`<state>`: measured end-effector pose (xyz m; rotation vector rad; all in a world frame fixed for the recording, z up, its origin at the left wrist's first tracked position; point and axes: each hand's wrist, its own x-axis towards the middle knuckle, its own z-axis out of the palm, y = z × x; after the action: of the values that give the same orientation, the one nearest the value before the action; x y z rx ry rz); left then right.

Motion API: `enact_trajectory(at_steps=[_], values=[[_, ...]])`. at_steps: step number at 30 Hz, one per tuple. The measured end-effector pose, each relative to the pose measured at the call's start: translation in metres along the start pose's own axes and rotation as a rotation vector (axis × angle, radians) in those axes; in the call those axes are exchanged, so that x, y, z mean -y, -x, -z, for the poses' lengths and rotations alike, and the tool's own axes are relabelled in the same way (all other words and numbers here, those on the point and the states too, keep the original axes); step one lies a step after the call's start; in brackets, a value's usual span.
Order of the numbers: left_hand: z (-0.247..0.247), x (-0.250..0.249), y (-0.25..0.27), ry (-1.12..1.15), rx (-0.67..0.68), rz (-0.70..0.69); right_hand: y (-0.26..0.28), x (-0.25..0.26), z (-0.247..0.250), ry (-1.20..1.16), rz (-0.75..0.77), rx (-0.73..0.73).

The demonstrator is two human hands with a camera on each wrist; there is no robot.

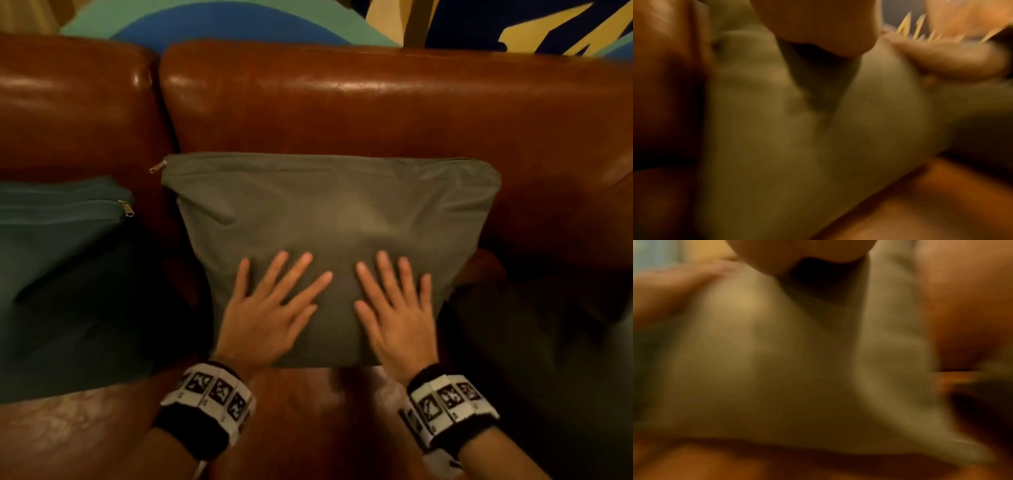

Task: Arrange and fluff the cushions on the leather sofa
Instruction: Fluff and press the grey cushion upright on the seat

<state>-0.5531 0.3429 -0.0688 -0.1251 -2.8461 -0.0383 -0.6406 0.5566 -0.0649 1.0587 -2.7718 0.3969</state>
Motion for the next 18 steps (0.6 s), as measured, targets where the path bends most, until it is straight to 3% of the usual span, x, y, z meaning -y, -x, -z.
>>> enact_trajectory(at_steps=[1, 3, 5, 8, 10, 12, 14, 16, 18], values=[[-0.01, 0.016, 0.006, 0.038, -0.013, 0.118, -0.003, -0.016, -0.005, -0.02, -0.142, -0.05], [-0.02, 0.039, 0.007, 0.198, -0.023, 0.495, -0.014, -0.042, -0.011, -0.22, -0.544, -0.152], [-0.021, 0.037, -0.002, 0.453, -0.07, 0.729, -0.023, -0.048, -0.017, -0.497, -0.776, -0.169], [-0.003, 0.019, -0.024, 0.683, -0.31, 0.98, -0.028, -0.031, 0.005, -0.698, -0.87, -0.184], [0.017, 0.03, -0.041, 0.852, -0.383, 1.164, -0.042, -0.035, 0.036, -0.78, -0.957, -0.261], [0.042, 0.054, -0.062, 0.979, -0.444, 1.252, -0.069, -0.052, 0.064, -0.869, -1.018, -0.338], [0.062, 0.081, -0.082, 1.108, -0.509, 1.32, -0.1, -0.073, 0.087, -1.124, -1.13, -0.387], [0.078, 0.095, -0.089, 1.309, -0.565, 1.381, -0.114, -0.083, 0.108, -1.285, -1.181, -0.297], [0.093, 0.093, -0.078, 1.383, -0.581, 1.397, -0.106, -0.086, 0.123, -1.172, -1.156, -0.215]])
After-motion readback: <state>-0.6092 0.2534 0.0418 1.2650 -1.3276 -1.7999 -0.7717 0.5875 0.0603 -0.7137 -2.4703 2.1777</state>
